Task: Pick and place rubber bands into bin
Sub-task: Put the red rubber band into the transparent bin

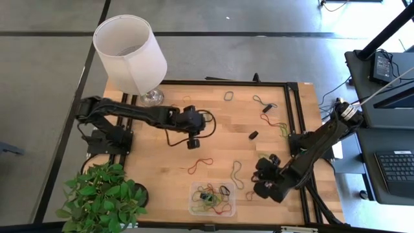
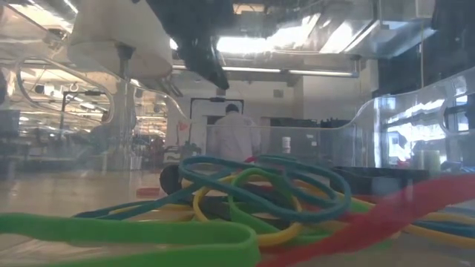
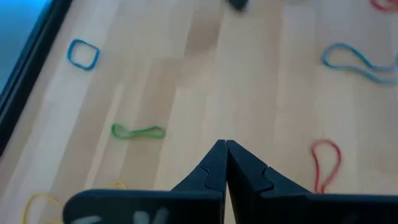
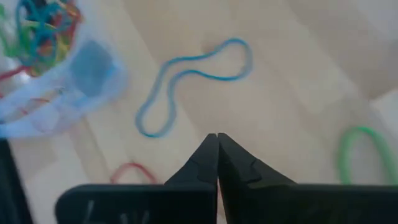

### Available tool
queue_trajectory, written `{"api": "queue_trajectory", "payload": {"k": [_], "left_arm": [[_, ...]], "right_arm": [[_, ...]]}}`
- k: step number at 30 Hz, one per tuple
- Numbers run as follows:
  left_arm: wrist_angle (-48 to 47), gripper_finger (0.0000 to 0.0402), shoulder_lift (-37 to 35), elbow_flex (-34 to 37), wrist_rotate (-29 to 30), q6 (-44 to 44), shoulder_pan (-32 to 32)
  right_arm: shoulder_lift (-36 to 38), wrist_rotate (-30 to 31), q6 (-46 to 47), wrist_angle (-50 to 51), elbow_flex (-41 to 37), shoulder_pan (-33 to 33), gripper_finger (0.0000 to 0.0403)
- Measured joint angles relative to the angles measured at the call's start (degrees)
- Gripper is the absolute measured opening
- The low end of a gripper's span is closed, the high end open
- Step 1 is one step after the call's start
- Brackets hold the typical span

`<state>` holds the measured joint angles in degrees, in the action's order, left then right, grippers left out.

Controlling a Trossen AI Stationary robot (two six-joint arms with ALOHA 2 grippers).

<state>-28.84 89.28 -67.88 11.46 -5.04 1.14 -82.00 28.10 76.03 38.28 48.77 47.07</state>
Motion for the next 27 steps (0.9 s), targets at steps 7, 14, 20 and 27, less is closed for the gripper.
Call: {"api": "queue_trajectory", "payload": {"k": [7, 14, 20, 27], "left_arm": [[-3.3, 0.0003, 0.6, -0.1, -0.9, -2.6, 5.4], [-6.8, 0.0020, 2.4, -0.3, -5.1, 2.0, 11.4], [-11.1, 0.0081, 5.7, -0.4, -5.4, 4.9, 16.0], [-12.5, 0.0141, 12.4, -0.3, -5.7, 5.7, 19.9]], "right_arm": [[11.1, -0.7, -2.5, -16.0, -14.4, 0.2, 0.0002], [21.2, -0.6, -0.6, -23.6, -23.8, -0.9, 0.0002], [24.7, 1.1, -2.2, -22.7, -24.8, -4.0, 0.0002], [26.1, 0.7, -2.8, -19.7, -24.9, -6.7, 0.0004]]}}
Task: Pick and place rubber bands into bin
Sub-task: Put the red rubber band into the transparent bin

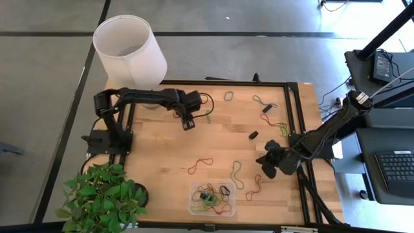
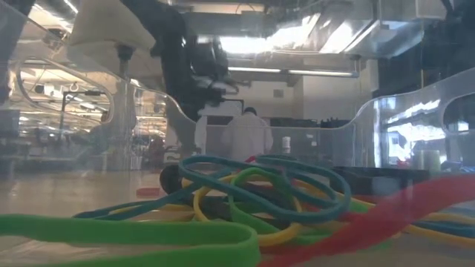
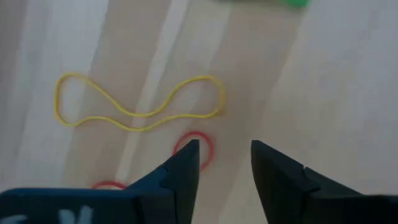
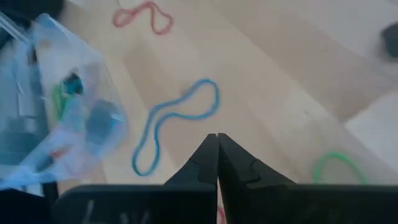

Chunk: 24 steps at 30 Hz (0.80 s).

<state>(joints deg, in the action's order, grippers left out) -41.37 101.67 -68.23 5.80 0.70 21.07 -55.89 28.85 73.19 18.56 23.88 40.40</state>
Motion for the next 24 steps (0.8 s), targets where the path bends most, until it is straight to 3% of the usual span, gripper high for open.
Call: {"api": "queue_trajectory", "payload": {"k": [13, 16, 20, 24], "left_arm": [[-0.3, 0.0127, 9.1, -0.3, 0.0, -1.5, 3.4], [-0.7, 0.0099, 9.7, -0.3, -1.7, -1.8, 3.4], [-0.7, 0.0024, 9.5, -0.2, -1.6, -4.2, 2.7], [-1.6, 0.0004, 8.2, -0.3, -1.0, -5.4, 1.0]], "right_arm": [[2.1, 0.0, -3.5, 3.3, 0.1, -1.5, 0.0005], [2.1, 0.2, -6.4, 3.3, 0.1, -1.5, 0.0005], [2.5, -0.6, -11.0, 3.6, 0.1, -1.5, 0.0005], [3.3, -2.9, -15.3, 3.2, 0.1, -1.2, 0.0002]]}}
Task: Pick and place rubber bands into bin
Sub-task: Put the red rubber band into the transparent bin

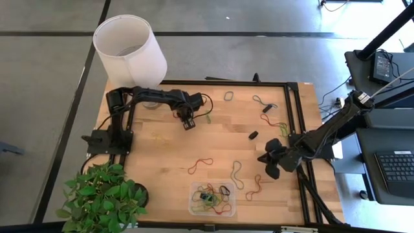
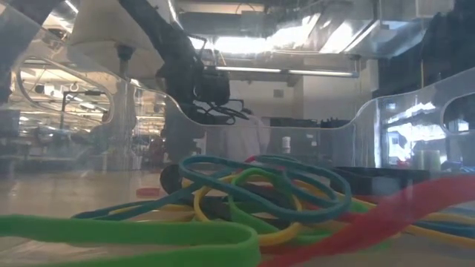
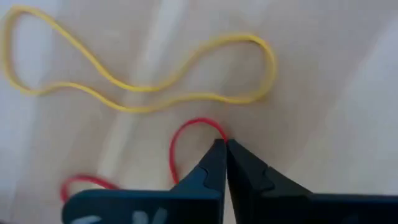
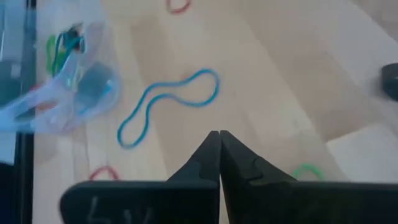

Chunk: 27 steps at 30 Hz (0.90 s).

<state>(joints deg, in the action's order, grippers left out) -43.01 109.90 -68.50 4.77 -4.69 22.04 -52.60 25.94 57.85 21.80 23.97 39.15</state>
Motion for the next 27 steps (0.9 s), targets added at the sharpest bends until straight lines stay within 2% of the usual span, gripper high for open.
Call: {"api": "queue_trajectory", "payload": {"k": [4, 9, 17, 21, 27], "left_arm": [[-8.4, 0.0002, -1.2, -3.3, -2.8, -0.1, -3.4], [-16.2, 0.0002, -1.5, -11.4, -1.2, -0.7, -9.1], [-18.7, 0.0002, -1.5, -22.5, 0.5, -4.3, -21.4], [-19.1, 0.0002, -1.5, -27.4, 0.4, -9.1, -27.1], [-18.3, 0.0002, -1.5, -33.1, 4.1, -16.1, -34.4]], "right_arm": [[2.0, -1.1, -4.5, 0.4, 0.0, 1.7, 0.0002], [4.7, -1.2, -8.6, 3.4, 0.0, 3.4, 0.0002], [6.8, -1.9, -14.8, 4.7, 0.0, 3.8, 0.0002], [7.0, -3.4, -17.4, 4.7, 0.0, 3.8, 0.0002], [6.9, -4.7, -17.9, 5.0, 0.0, 3.8, 0.0002]]}}
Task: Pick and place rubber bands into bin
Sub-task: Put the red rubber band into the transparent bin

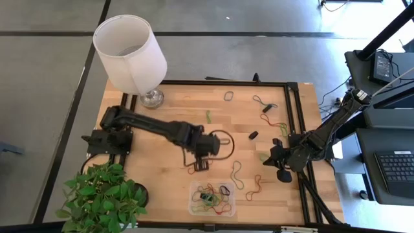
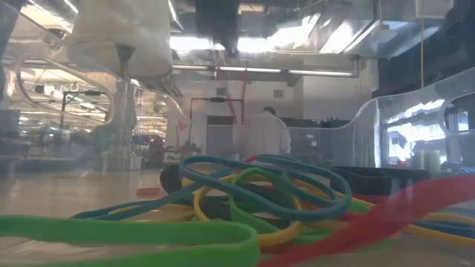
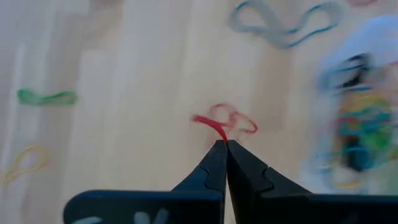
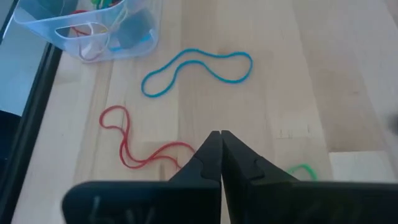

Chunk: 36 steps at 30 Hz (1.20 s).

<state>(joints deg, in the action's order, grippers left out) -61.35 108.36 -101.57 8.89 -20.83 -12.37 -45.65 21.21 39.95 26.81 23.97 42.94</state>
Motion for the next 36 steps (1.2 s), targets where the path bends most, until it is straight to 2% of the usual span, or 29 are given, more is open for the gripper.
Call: {"api": "queue_trajectory", "payload": {"k": [6, 11, 19, 24, 30, 36], "left_arm": [[1.8, 0.0002, 1.5, -5.3, 1.8, -2.2, -5.5], [7.8, 0.0002, 4.3, -10.4, 1.9, -2.1, -8.6], [7.3, 0.0002, 10.5, -18.5, 0.2, -2.7, -12.7], [6.1, 0.0002, 12.4, -19.2, -2.3, -7.2, -14.6], [-1.5, 0.0003, 14.7, -19.2, -6.5, -13.0, -16.4], [-3.2, 0.0003, 17.5, -19.1, -7.5, -13.3, -17.3]], "right_arm": [[0.0, 0.0, -1.6, 0.4, 0.0, 0.0, 0.0002], [0.0, -0.5, -1.2, 0.4, 0.0, 0.0, 0.0002], [-0.2, -1.4, 0.3, 0.4, 0.0, 0.0, 0.0002], [-0.2, -1.6, 1.8, 0.2, 0.0, 0.0, 0.0002], [-0.2, -1.6, 1.9, 0.0, 0.0, 0.0, 0.0002], [-0.2, -1.5, 1.9, 0.0, 0.0, 0.0, 0.0002]]}}
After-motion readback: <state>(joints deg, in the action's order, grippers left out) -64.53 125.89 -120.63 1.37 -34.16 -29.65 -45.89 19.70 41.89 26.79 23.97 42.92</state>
